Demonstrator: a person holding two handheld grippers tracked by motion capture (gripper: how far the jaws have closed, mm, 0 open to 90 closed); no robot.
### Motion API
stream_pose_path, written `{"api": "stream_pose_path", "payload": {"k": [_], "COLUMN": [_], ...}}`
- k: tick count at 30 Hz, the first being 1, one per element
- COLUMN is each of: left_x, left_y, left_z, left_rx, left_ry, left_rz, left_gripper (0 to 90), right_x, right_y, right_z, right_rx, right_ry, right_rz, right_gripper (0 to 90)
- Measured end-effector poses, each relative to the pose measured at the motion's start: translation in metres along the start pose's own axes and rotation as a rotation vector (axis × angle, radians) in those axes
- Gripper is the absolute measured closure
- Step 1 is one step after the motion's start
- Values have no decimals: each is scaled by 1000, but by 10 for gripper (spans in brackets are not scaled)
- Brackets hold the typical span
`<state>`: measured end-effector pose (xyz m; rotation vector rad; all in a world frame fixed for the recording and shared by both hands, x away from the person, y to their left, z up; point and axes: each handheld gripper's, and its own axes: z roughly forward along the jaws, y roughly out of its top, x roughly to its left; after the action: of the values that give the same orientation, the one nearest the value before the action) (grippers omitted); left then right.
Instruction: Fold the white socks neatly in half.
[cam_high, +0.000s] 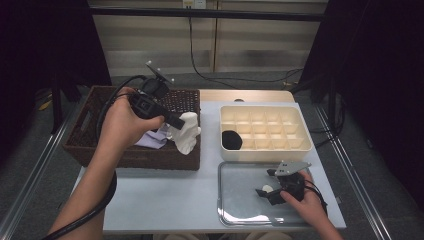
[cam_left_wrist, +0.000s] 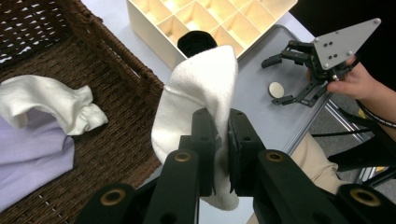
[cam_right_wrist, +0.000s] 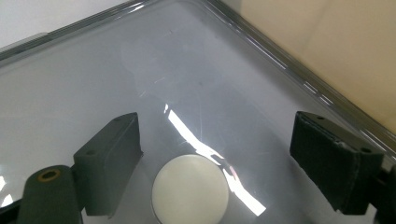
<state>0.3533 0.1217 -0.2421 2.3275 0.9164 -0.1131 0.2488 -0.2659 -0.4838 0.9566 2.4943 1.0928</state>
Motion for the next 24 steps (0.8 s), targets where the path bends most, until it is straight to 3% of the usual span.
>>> {"api": "stream_pose_path", "payload": {"k": [24], "left_x": [-20], "left_y": [-6], "left_z": [27], "left_rx": [48], "left_ry": [-42], "left_rz": [57], "left_gripper": [807], "right_x": [0], "right_y": [0], "right_z": [0], "right_rx": [2], "right_ry": [1], "right_rz": [4], "right_gripper": [161]}}
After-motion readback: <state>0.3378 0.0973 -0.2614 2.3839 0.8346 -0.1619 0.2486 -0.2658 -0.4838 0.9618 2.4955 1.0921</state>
